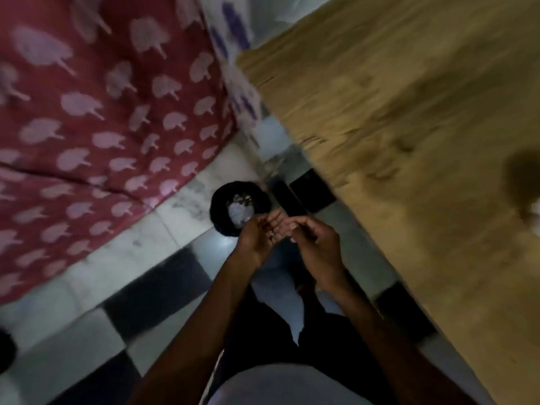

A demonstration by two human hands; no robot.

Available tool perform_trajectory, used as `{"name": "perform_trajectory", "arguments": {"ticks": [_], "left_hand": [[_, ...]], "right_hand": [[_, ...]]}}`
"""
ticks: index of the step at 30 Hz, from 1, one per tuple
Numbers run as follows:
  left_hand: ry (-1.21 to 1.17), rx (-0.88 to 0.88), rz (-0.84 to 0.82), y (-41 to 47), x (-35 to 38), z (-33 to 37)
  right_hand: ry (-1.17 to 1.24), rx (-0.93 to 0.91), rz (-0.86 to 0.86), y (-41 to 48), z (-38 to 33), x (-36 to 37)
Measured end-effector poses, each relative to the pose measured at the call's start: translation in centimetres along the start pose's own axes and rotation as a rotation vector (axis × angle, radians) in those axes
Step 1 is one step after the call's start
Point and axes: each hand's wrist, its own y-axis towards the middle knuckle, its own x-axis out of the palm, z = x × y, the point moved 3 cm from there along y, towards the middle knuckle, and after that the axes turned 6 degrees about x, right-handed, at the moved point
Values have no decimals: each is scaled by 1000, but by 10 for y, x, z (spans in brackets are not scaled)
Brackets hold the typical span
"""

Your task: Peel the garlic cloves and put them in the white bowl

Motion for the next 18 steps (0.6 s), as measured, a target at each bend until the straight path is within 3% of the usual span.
{"name": "perform_trajectory", "arguments": {"ticks": [5, 11, 13, 14, 16, 18], "left_hand": [[-65, 0, 166, 158, -120, 20], [-270, -8, 187, 379, -240, 6], [-367, -18, 133, 432, -267, -1], [-427, -29, 71, 445, -270, 0], [-491, -31, -4, 461, -275, 4], [-448, -29, 37, 467, -280, 6]], "right_hand": [[5, 100, -217, 89, 96, 159], [-48, 376, -384, 218, 269, 317], [-106, 487, -357, 273, 317, 341], [-12, 578, -306, 296, 341, 346], [-26, 605, -175, 326, 364, 355], [11, 518, -112, 328, 364, 351]]}}
